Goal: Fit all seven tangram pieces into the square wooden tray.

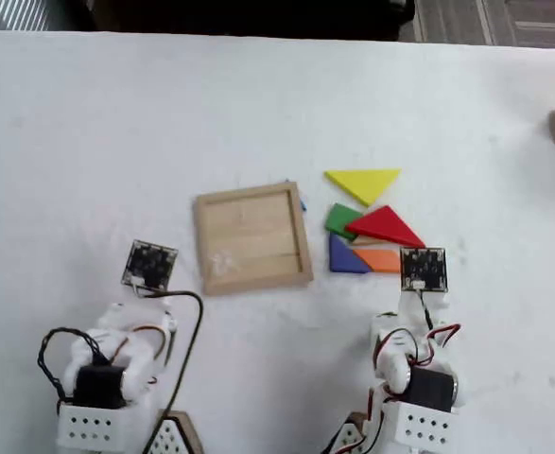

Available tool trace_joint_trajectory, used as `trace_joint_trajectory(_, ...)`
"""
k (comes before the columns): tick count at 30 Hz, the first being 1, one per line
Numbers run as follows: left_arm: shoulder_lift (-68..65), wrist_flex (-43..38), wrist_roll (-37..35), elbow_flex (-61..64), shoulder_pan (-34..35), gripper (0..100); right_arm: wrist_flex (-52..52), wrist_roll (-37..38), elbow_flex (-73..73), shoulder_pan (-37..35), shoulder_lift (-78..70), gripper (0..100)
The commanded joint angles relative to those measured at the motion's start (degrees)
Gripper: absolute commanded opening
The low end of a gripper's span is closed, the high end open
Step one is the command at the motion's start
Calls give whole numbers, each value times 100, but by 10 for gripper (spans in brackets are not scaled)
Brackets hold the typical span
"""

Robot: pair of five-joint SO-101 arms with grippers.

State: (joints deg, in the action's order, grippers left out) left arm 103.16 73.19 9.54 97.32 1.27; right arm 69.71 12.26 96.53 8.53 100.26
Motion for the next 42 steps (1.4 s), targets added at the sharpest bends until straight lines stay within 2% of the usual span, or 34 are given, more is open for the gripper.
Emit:
trace_joint_trajectory(1, 75, 35, 35, -273, -40, 24, 13, -9, 26, -13, -13, 21)
trace_joint_trajectory(5, 75, -18, 44, -800, -40, 48, 4, -9, 26, -4, -13, 22)
trace_joint_trajectory(10, 66, -167, 176, -1354, -48, 304, 4, -9, 26, 4, -13, 22)
trace_joint_trajectory(11, 48, -273, 53, -1503, -40, 317, 4, -9, 26, 4, -13, 22)
trace_joint_trajectory(13, 40, -413, -211, -1864, -40, 269, 4, -9, 26, 4, -13, 22)
trace_joint_trajectory(16, -84, -422, -255, -2444, -84, 137, 13, -9, 26, 4, -13, 22)
trace_joint_trajectory(18, -488, -431, -273, -2813, -84, 94, 13, -9, 26, 4, -13, 22)
trace_joint_trajectory(22, -1965, -738, -440, -3552, -84, 143, 13, -9, 26, 4, -13, 22)
trace_joint_trajectory(27, -4075, -818, -1407, -4774, -171, 190, 13, -9, 26, 4, -13, 22)
trace_joint_trajectory(36, -7415, -985, -2892, -6154, -1209, 196, 13, -9, 26, 4, -13, 22)
trace_joint_trajectory(42, -9305, -1644, -3569, -6787, -1244, 196, 13, -9, 26, 4, -13, 22)
